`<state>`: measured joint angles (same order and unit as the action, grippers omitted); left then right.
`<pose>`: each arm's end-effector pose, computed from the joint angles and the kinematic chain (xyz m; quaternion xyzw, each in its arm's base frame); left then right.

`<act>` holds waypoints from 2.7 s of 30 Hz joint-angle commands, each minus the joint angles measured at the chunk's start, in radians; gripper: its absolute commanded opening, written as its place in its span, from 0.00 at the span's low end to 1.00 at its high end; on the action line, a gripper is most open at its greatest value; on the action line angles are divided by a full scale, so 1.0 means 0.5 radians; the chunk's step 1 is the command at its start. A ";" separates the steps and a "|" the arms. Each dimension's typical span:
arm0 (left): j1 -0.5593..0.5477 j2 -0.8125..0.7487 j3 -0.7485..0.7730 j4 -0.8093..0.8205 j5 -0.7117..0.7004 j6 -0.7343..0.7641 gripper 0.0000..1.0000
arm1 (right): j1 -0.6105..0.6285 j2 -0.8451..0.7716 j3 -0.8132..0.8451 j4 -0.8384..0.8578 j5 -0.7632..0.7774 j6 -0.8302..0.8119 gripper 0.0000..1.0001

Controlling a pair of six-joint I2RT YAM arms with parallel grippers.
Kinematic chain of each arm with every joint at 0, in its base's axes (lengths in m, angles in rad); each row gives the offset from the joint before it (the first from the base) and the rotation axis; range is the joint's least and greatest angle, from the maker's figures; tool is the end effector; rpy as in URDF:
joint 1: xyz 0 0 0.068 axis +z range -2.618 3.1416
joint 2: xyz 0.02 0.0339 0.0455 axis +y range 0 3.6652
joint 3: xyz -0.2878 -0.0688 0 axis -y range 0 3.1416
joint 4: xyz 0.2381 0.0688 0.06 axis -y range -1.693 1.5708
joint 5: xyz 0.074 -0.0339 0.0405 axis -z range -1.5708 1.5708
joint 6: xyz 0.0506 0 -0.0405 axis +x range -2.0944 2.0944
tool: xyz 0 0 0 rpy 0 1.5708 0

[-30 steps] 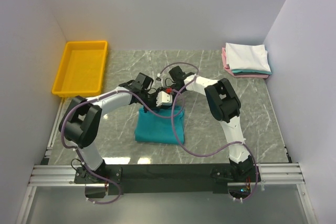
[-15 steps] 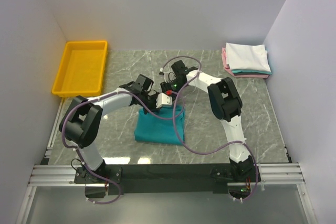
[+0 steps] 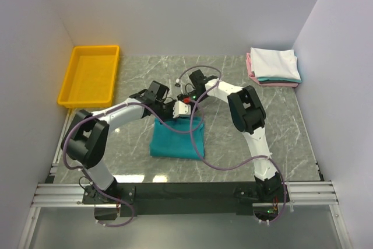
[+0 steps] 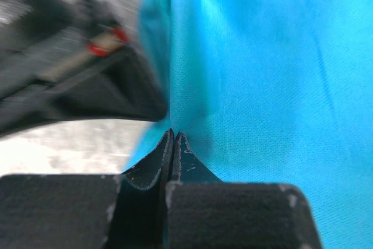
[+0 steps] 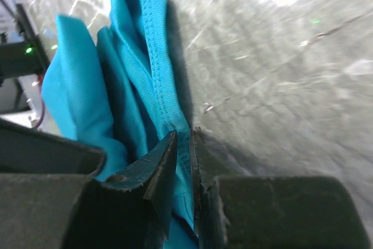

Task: Fold and stack the t-shirts
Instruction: Fold the tshirt

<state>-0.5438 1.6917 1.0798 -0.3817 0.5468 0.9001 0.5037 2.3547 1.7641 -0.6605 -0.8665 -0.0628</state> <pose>0.2842 -0.2026 0.2133 0.6677 0.6420 -0.2062 0.3156 0.4087 0.2693 0.1332 -0.3146 0.8417 0.4360 0.0503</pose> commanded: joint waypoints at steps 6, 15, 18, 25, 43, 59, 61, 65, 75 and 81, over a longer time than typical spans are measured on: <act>0.026 -0.144 0.040 0.425 -0.050 0.074 0.01 | 0.029 0.160 0.012 -0.176 0.027 -0.141 0.21; 0.032 0.050 -0.055 0.570 -0.087 0.176 0.01 | -0.081 0.160 0.319 -0.326 0.223 -0.181 0.25; 0.029 0.086 -0.049 0.576 -0.087 0.179 0.01 | -0.105 0.120 0.399 -0.369 0.410 -0.209 0.32; 0.087 0.221 0.122 0.500 -0.140 0.065 0.20 | -0.274 -0.082 0.408 -0.369 0.662 -0.163 0.51; 0.606 0.077 0.130 0.415 0.769 -1.872 0.40 | -0.274 -0.860 -0.914 0.551 -0.359 0.619 0.41; 0.891 0.903 0.516 0.567 0.637 -2.402 0.35 | -0.400 -0.390 -0.491 0.358 0.429 0.543 0.43; 0.931 0.829 0.528 0.579 0.704 -2.341 0.36 | -0.400 -0.432 -0.451 0.327 0.295 0.503 0.42; 0.925 0.529 0.433 0.548 0.869 -2.242 0.40 | -0.397 -0.677 -0.622 0.394 -0.073 0.484 0.41; 0.536 0.104 -0.248 1.210 0.870 -2.969 0.36 | -0.256 -0.915 -1.184 0.870 -0.335 0.849 0.42; 0.572 0.616 -0.110 0.878 0.732 -2.874 0.34 | -0.296 -0.556 -1.144 0.711 -0.188 0.721 0.43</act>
<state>-0.3035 1.8832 0.9981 0.1520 0.9596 -0.5224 0.3828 2.0033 1.2018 -0.2806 -0.9890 0.3134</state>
